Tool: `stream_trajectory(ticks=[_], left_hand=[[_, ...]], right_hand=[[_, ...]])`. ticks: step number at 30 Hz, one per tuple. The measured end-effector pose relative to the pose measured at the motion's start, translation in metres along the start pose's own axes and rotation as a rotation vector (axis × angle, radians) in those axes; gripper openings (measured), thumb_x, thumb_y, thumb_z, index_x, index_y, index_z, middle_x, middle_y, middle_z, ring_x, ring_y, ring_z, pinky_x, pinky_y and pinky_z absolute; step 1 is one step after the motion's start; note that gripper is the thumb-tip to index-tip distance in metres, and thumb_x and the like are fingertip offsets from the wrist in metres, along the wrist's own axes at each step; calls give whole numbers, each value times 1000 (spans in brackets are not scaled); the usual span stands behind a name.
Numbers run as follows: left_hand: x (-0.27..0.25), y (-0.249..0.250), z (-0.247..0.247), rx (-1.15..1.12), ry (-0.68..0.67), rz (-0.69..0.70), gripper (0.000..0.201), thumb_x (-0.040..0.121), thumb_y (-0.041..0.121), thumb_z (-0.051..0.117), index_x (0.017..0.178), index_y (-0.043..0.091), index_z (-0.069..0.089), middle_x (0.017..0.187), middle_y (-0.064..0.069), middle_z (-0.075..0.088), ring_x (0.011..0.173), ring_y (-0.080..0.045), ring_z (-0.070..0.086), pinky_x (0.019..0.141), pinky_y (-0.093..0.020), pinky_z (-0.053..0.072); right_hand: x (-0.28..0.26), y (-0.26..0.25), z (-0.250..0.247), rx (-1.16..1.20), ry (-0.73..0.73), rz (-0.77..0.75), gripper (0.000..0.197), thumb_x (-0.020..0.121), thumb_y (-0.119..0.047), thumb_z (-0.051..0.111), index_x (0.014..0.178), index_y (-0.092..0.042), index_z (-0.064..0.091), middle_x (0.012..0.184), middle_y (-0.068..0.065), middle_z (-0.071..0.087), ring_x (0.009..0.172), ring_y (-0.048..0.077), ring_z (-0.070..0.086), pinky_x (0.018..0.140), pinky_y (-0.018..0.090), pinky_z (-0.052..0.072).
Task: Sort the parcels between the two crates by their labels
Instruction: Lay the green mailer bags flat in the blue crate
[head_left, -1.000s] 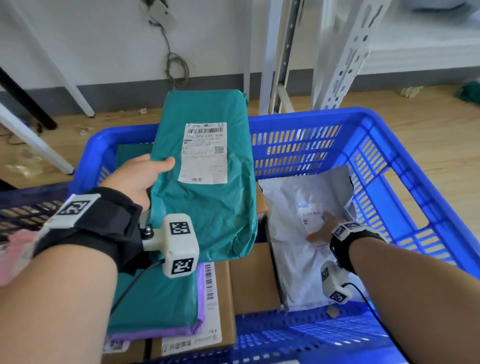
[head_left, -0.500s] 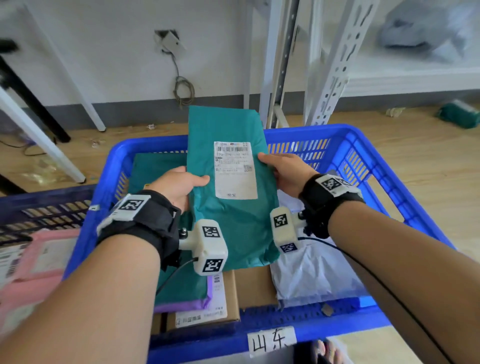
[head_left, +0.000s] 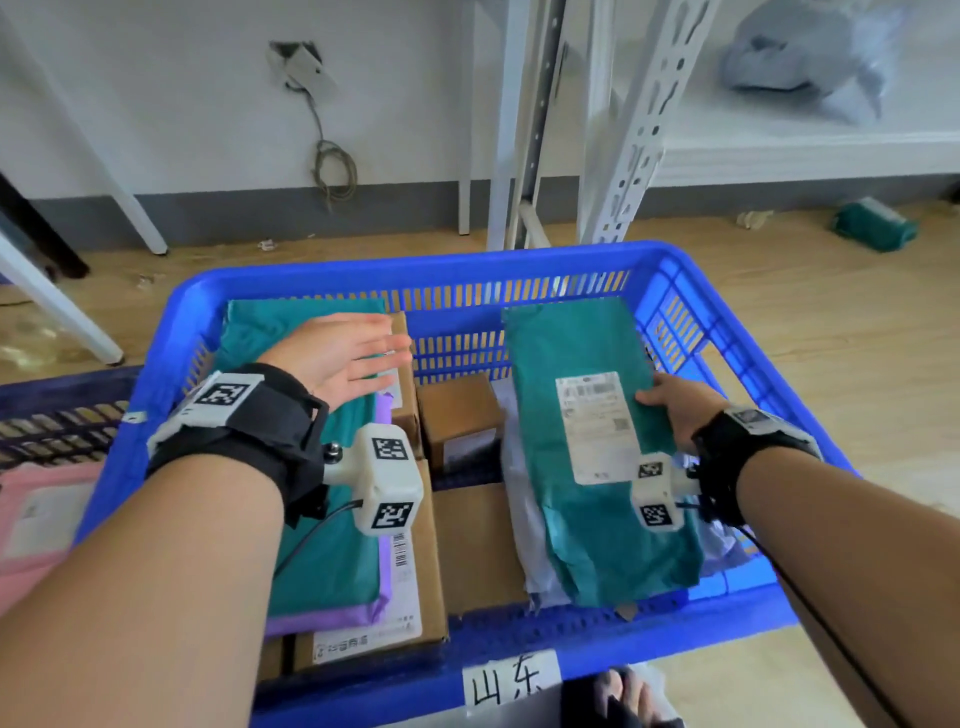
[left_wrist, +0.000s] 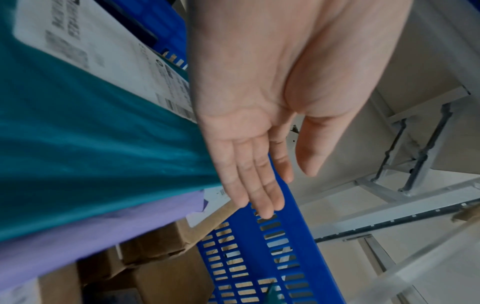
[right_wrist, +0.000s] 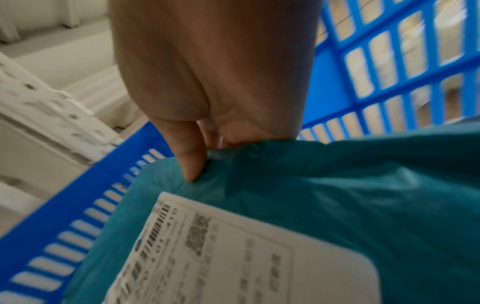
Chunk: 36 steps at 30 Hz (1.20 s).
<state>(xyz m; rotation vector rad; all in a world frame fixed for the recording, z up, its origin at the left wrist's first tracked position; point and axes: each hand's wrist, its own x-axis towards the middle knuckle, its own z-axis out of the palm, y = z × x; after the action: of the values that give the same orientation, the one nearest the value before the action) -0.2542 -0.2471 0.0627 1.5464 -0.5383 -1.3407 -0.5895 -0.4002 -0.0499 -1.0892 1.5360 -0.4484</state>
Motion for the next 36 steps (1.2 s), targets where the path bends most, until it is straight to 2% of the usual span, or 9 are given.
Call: stream_trajectory(ticks=[2, 4, 9, 14, 18, 21, 27, 33, 36], left_hand=[[3, -1, -1, 3, -9, -2, 9, 95, 17, 57, 104, 16, 58, 112, -12, 68, 100, -22, 67, 84, -34, 52], [5, -2, -1, 6, -11, -9, 13, 94, 17, 58, 107, 16, 57, 112, -12, 68, 101, -22, 67, 85, -34, 52], [10, -4, -1, -4, 19, -15, 15, 95, 16, 55, 110, 15, 57, 106, -9, 70, 95, -20, 68, 81, -33, 52], [13, -4, -2, 6, 34, -11, 19, 93, 18, 58, 112, 16, 58, 102, -6, 71, 96, -19, 68, 82, -32, 52], [15, -3, -9, 3, 59, -16, 16, 93, 19, 59, 109, 17, 59, 104, -6, 71, 96, -18, 68, 82, -32, 52], [16, -4, -14, -6, 74, -16, 18, 94, 19, 58, 112, 16, 58, 103, -6, 71, 94, -18, 68, 79, -32, 52], [15, -4, -22, -7, 98, -27, 19, 95, 18, 56, 114, 15, 57, 103, -5, 70, 95, -17, 68, 78, -31, 52], [0, 4, -31, 58, 185, -6, 5, 97, 15, 54, 98, 16, 58, 93, -5, 67, 87, -16, 65, 83, -31, 50], [-15, 7, -43, 140, 250, -7, 8, 96, 14, 53, 91, 18, 57, 87, -4, 65, 78, -14, 63, 75, -29, 49]], right_hand=[[28, 31, -25, -220, 52, 13, 32, 89, -9, 58, 120, -19, 57, 123, 18, 63, 109, 31, 63, 100, 50, 47], [34, 40, -33, -299, 89, 42, 42, 89, -9, 59, 131, -10, 54, 133, 20, 56, 121, 34, 55, 104, 48, 44], [11, 25, -11, -504, 322, -49, 51, 88, -6, 58, 138, -12, 48, 135, 16, 54, 120, 33, 54, 101, 39, 44], [4, 27, 12, -1223, 393, -267, 57, 82, -6, 61, 135, -16, 45, 120, 17, 48, 114, 37, 47, 85, 44, 47], [10, 28, 21, -1274, 140, -170, 56, 82, -27, 71, 135, -17, 52, 131, 13, 55, 118, 30, 56, 93, 37, 48], [11, 37, 23, -1341, -12, -28, 66, 80, -38, 74, 137, -15, 49, 130, 11, 58, 119, 26, 57, 91, 30, 47], [8, 41, 22, -1288, 49, 14, 65, 81, -39, 73, 135, -10, 50, 125, 10, 62, 114, 25, 60, 82, 28, 48], [-9, 0, 43, -1236, 135, -162, 46, 90, -39, 62, 124, -7, 60, 125, 12, 62, 113, 29, 59, 90, 32, 48], [-21, -30, 63, -1269, 91, -207, 37, 90, -39, 57, 108, -9, 68, 107, 10, 66, 93, 28, 59, 75, 29, 47]])
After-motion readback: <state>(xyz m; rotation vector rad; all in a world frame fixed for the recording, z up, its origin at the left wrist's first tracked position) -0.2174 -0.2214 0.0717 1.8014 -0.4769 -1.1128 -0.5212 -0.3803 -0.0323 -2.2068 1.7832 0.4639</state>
